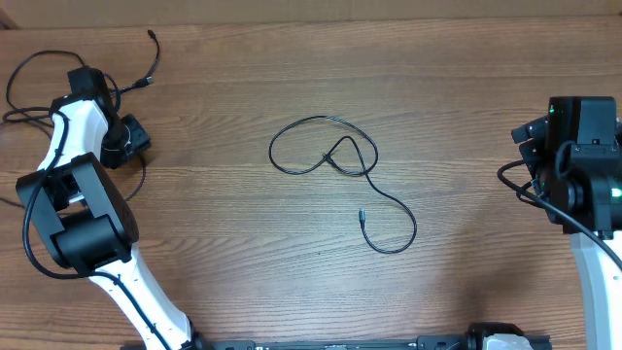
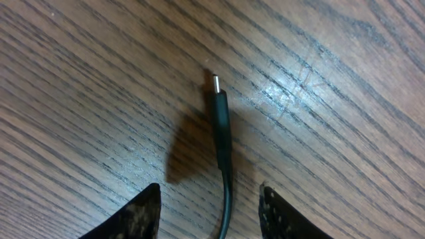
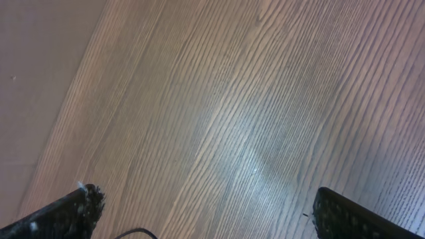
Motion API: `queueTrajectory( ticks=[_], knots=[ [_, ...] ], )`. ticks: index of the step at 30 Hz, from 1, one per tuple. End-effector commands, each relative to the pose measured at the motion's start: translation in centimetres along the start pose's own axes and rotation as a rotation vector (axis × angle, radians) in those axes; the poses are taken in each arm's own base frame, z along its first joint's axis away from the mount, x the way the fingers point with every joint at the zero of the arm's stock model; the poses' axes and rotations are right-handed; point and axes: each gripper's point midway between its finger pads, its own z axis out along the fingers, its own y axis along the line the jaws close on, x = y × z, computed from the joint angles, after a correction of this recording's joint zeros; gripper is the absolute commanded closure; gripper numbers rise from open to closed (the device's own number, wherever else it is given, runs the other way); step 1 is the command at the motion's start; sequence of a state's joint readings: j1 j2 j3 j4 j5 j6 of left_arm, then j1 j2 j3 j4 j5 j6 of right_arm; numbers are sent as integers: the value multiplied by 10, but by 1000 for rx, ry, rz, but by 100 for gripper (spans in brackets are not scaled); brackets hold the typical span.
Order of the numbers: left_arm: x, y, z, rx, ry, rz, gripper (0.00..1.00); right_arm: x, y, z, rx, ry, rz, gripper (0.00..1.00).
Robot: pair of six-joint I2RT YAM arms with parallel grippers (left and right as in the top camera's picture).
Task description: Untangle cables
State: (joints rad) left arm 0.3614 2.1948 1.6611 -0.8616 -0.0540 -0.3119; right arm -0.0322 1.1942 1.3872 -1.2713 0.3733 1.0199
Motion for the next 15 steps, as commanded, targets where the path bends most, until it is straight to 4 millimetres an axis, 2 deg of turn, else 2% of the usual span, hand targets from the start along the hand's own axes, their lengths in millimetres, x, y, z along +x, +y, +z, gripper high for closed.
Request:
queueTrajectory(
  ticks=[1,10,15],
  knots=[
    [2,2,5,-11,9,-1,52,-5,1,-2,-4,-21,4,0],
    [5,3,8,-14,12,19,52,-5,1,-2,-4,-21,4,0],
    [10,13,15,-67,15,23,53,-5,1,-2,-4,-21,4,0]
  ],
)
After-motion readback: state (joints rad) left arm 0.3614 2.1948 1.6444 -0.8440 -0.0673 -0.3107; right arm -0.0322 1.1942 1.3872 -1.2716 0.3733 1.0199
